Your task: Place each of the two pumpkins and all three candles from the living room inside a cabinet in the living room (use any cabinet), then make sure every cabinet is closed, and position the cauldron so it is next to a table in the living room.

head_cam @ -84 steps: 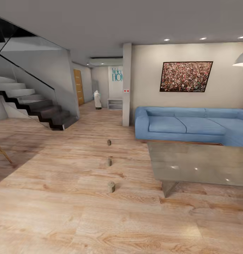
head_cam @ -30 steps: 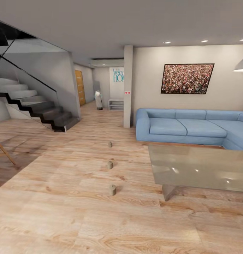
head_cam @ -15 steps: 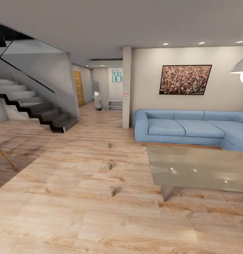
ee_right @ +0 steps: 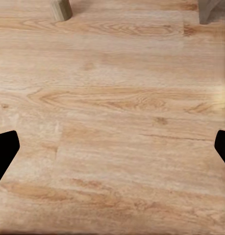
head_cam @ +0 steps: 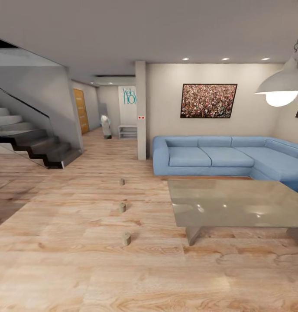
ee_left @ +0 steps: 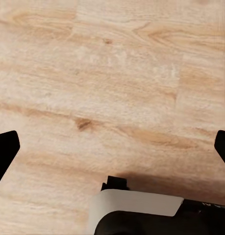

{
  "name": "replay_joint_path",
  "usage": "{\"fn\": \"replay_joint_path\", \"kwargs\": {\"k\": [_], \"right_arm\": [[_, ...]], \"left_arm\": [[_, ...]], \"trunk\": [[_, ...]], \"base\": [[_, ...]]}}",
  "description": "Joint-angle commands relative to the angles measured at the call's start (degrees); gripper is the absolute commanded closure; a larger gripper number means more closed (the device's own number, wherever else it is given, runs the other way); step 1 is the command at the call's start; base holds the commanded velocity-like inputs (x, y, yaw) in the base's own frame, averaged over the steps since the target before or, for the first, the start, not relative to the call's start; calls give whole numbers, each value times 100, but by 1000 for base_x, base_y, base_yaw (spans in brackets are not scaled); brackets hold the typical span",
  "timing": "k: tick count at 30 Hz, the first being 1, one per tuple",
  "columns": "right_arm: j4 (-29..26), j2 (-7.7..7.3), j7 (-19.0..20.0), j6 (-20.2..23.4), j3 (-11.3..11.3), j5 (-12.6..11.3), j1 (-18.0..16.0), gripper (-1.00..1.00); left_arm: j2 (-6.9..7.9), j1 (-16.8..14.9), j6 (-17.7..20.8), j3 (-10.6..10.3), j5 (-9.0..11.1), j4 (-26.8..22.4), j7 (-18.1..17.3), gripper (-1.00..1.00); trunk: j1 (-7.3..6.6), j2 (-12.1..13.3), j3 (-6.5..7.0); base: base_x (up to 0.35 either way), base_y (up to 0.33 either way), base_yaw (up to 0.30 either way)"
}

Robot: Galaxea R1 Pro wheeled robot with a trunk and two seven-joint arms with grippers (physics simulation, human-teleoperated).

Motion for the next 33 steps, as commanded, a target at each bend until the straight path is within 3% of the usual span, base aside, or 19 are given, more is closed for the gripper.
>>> {"fn": "replay_joint_path", "kwargs": {"k": [1, 33], "right_arm": [[34, -2, -5, -31, -12, 44, -5, -100], [162, -48, 23, -186, -25, 58, -5, -100]], "left_arm": [[1, -1, -25, -13, 58, 4, -3, -100], [-40, -1, -92, -35, 31, 17, -3, -100]], "trunk": [[0, -4, 0], [0, -4, 215]], "base": [[0, 0, -229], [-65, 51, -232]]}}
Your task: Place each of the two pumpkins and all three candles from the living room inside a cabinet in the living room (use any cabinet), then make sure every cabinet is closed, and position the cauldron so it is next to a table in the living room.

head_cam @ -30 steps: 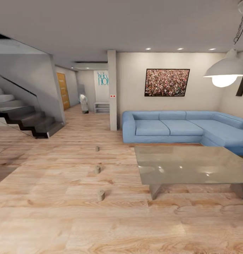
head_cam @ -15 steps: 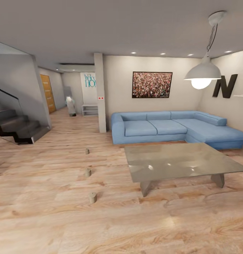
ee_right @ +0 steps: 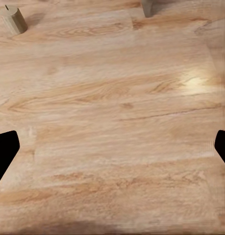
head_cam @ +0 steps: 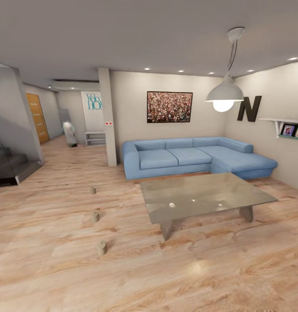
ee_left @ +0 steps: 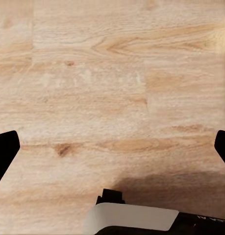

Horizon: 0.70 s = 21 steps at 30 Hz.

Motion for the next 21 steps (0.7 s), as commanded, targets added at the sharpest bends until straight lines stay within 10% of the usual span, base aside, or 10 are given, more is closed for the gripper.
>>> {"fn": "replay_joint_path", "kwargs": {"k": [1, 21], "right_arm": [[6, 1, -7, -16, -11, 41, -5, -100], [-478, 0, -63, -110, -111, -188, -5, -100]], "left_arm": [[1, -1, -41, -10, 57, -1, -3, -100], [12, -1, -169, 34, 90, -1, 36, -100]], "trunk": [[0, -5, 0], [0, -5, 13]], "base": [[-60, 53, -220], [-5, 4, -50]]}}
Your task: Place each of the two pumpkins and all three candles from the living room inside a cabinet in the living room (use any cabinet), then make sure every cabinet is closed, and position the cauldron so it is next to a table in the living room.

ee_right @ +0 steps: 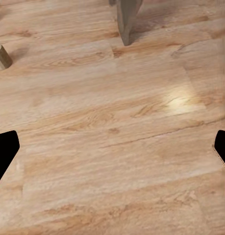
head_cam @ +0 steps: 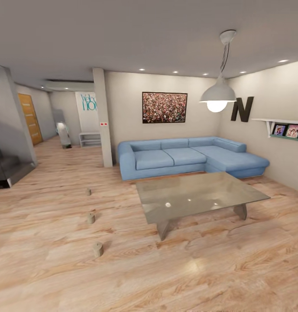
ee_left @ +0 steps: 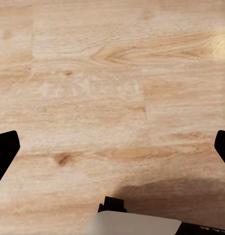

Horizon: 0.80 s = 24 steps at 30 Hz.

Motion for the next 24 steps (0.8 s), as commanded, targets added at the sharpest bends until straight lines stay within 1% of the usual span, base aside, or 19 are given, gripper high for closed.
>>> {"fn": "replay_joint_path", "kwargs": {"k": [1, 7, 9, 12, 20, 24], "right_arm": [[3, -3, -2, -17, -8, 28, -5, -100], [-3, -78, -6, -18, -9, 34, -5, -100], [-3, -131, -7, -18, -11, 36, -5, -100], [-3, -146, -7, -18, -12, 36, -5, -100], [4, -156, -8, -18, -13, 37, -5, -100], [5, -157, -8, -18, -13, 37, -5, -100]], "left_arm": [[1, -1, -13, -16, 56, -2, -1, -100], [3, -1, -13, -15, 61, -2, 8, -100], [7, -1, -13, -12, 67, -2, 11, -100], [7, -1, -16, -8, 68, -2, 12, -100], [15, -1, -22, -6, 72, -2, 14, -100], [20, -1, -22, -6, 76, -2, 19, -100]], "trunk": [[0, -5, -7], [0, -5, -12], [0, -5, -19], [0, -5, -30], [0, -5, -63], [0, -5, -81]], "base": [[0, 0, -234], [0, 0, -225], [-21, 0, -193], [-107, 0, -224], [-284, 49, -228], [-304, 139, -221]]}}
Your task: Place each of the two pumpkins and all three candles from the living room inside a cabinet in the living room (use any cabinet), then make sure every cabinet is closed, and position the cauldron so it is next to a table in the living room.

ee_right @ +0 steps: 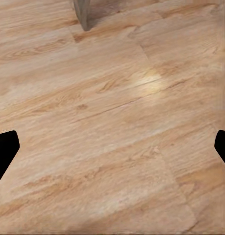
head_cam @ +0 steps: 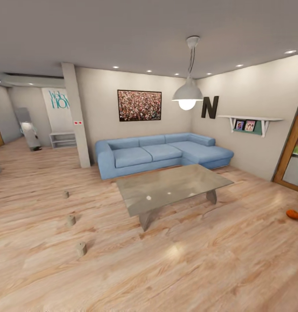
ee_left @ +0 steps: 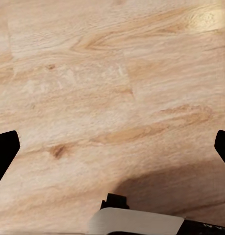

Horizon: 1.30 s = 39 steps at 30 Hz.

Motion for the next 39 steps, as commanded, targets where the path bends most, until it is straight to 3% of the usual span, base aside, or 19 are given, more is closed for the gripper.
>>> {"fn": "replay_joint_path", "kwargs": {"k": [1, 15, 39], "right_arm": [[4, -2, -2, -17, -7, 29, -4, -100], [-4, -88, -2, -17, -9, 22, -13, -100], [7, -99, -3, -1, -9, -14, -16, -100]], "left_arm": [[4, -1, -13, -18, 59, -1, -1, -100], [-19, -1, -13, -23, 52, -1, -8, -100], [-11, -1, -13, -20, 58, -1, 1, -100]], "trunk": [[-2, -6, -12], [-2, -6, -79], [-2, -6, -237]], "base": [[-253, 220, -223], [-149, 280, -236], [-4, 37, -210]]}}
